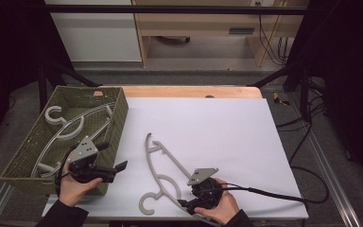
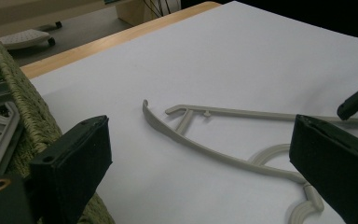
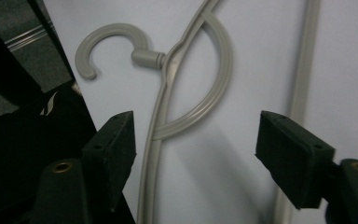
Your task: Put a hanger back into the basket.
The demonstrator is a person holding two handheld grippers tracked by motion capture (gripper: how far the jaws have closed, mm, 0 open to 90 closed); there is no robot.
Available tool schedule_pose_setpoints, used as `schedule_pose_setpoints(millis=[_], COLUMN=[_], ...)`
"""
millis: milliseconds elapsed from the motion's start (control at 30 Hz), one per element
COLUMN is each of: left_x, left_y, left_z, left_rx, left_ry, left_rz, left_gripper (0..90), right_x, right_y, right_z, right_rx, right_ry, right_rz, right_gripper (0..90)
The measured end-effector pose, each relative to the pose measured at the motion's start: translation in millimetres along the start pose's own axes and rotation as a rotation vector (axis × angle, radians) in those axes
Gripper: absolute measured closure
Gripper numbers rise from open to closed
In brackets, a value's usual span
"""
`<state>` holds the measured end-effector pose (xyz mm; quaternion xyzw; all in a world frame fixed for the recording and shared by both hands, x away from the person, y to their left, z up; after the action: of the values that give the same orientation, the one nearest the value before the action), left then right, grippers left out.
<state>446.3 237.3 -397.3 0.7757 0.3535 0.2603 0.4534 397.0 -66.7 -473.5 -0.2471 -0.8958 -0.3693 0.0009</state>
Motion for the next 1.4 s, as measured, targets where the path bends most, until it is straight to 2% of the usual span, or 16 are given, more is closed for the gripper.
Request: schedule_pose_setpoints(millis=[167,267,333,400,467,600,767,867,1067,1267,1400], left_x=[1.4,1.0,0.6,0.1,0.0,-0.5,-0.8,-1.0,-1.3,-2.4,-3.3], left_y=[0.5,0.4,0.2,0.0,-0.4,-0.2,0.2,0.4,0.7,0.4,0.2], left_z=[-1.3,-1.0,-0.7,0.0,0.6,0.6,-0.1,-0.1,-0.4,0.5,1.3], left_rx=[-0.005,-0.006,-0.003,-0.001,0.002,0.002,0.0,-0.001,-0.002,0.0,0.002], left_ry=[0.004,0.004,0.003,0.002,0.002,0.002,0.003,0.002,0.004,0.002,0.001], left_rz=[-0.004,-0.007,-0.001,-0.001,0.0,0.002,0.002,0.003,0.003,0.006,0.008], left_gripper=[5.2,5.4,5.5,5.6,5.6,5.7,6.1,6.1,6.2,6.3,6.4], right_x=[4.6,4.9,6.7,7.3,6.6,6.2,4.0,2.1,-4.3,-17.4,-31.4], right_y=[-5.5,-8.3,-9.0,-10.5,-11.8,-11.7,-10.8,-10.5,-9.3,-6.3,-3.1], right_z=[12.6,17.2,20.7,23.8,25.9,25.6,24.9,23.1,19.3,15.4,13.1], right_rx=[0.032,0.061,0.056,0.073,0.084,0.089,0.11,0.133,0.165,0.167,0.143], right_ry=[0.046,0.057,0.082,0.091,0.074,0.077,0.11,0.13,0.117,0.099,0.032], right_rz=[0.007,-0.001,0.012,0.009,0.008,0.003,0.021,0.029,0.015,0.015,0.016], right_gripper=[40.2,47.8,51.9,55.2,58.5,61.0,78.0,79.4,80.2,79.7,80.7])
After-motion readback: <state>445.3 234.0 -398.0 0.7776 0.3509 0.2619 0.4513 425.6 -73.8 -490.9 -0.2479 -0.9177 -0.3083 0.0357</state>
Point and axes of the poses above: each handheld gripper's, and its own axes: z roughly forward along the jaws, y roughly out of its top, x roughly to its left, the point moved 4 cm from there along z, roughly forward along the jaws, and after that the axes turned 8 degrees about y, right-handed, at the moved point
